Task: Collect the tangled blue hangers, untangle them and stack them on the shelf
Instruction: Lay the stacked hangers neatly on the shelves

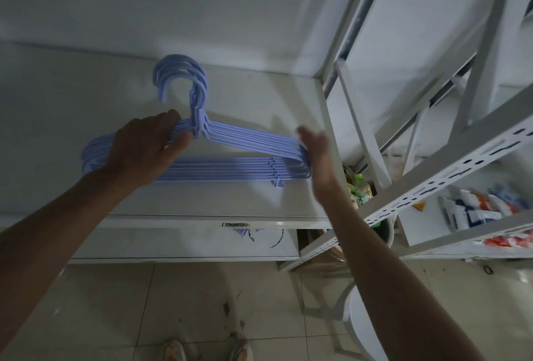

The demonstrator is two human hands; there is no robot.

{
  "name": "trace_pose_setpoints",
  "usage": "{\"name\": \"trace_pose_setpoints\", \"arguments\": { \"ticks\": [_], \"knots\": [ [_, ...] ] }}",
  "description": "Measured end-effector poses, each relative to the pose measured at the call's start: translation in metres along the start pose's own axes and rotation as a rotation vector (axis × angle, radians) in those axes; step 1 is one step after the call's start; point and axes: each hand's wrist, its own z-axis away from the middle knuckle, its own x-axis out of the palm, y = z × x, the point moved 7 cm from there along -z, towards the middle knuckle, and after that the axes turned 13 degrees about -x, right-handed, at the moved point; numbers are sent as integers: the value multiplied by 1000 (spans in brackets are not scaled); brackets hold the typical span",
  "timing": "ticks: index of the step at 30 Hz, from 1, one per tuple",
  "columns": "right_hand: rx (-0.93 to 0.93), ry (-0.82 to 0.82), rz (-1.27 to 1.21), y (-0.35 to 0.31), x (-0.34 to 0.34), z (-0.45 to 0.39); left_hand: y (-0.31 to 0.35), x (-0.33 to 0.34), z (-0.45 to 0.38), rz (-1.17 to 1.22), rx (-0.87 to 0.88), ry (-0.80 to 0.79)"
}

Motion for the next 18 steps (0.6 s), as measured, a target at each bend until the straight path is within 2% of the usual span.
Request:
{"name": "trace_pose_setpoints", "arguments": {
  "ticks": [3, 8, 11, 12, 14, 16, 18],
  "knots": [
    [34, -193, 149, 7, 24, 8, 1, -3, 0, -14, 15, 35],
    [15, -128, 154, 9, 18, 7, -2, -3, 1, 0, -3, 32],
    [30, -175, 264, 5, 18, 9, -5, 1, -2, -7, -24, 29],
    [-35, -230, 423, -5, 18, 6, -6, 2, -2, -9, -21, 38],
    [-316, -358, 803, -39, 41, 6, -9, 4, -1, -15, -18, 56],
    [-562, -435, 862, -74, 91, 15, -11, 6, -1, -30, -13, 66],
    [-750, -432, 926, -96, 136, 24, -13, 7, -1, -40, -16, 54]
  ]
}}
